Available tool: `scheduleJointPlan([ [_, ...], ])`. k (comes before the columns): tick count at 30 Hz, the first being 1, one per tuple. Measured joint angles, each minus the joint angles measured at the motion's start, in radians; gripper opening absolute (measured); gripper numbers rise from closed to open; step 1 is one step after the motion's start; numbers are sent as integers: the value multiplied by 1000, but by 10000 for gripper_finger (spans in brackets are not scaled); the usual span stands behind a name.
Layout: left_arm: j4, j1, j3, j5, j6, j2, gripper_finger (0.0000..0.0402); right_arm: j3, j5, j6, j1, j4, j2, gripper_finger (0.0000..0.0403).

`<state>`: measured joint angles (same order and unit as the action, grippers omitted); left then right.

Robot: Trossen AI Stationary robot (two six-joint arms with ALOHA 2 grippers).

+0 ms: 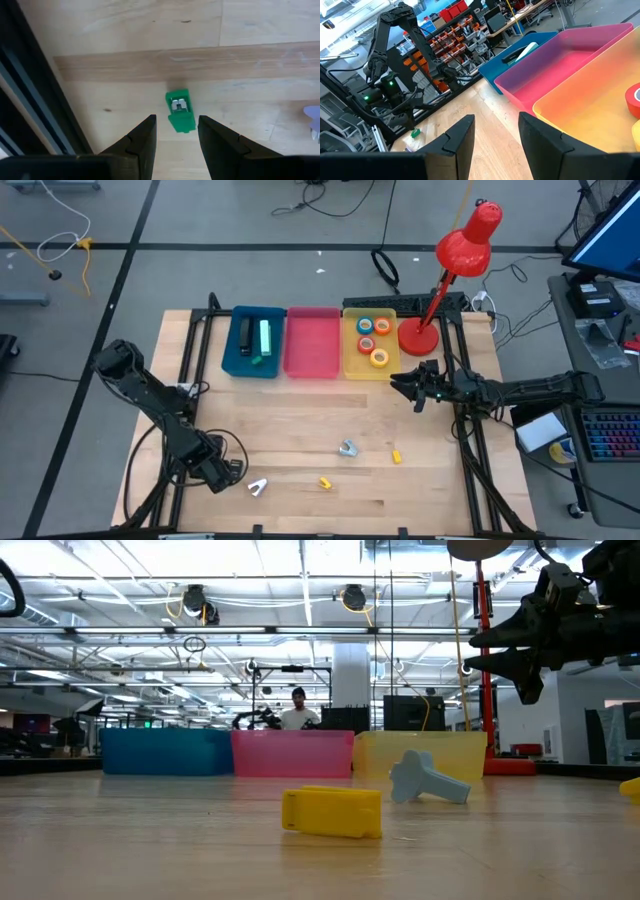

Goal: Pick and place Stapler, Stapler remover, tape
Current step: Put the green stapler into the blue bin

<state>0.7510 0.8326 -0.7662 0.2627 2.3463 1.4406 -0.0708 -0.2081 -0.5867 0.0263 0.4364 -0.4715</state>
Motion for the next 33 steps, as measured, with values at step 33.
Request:
scheduleJointPlan([
  [33,-172,0,-2,13,-7,178,143,0,0,-2,0,0,0,144],
])
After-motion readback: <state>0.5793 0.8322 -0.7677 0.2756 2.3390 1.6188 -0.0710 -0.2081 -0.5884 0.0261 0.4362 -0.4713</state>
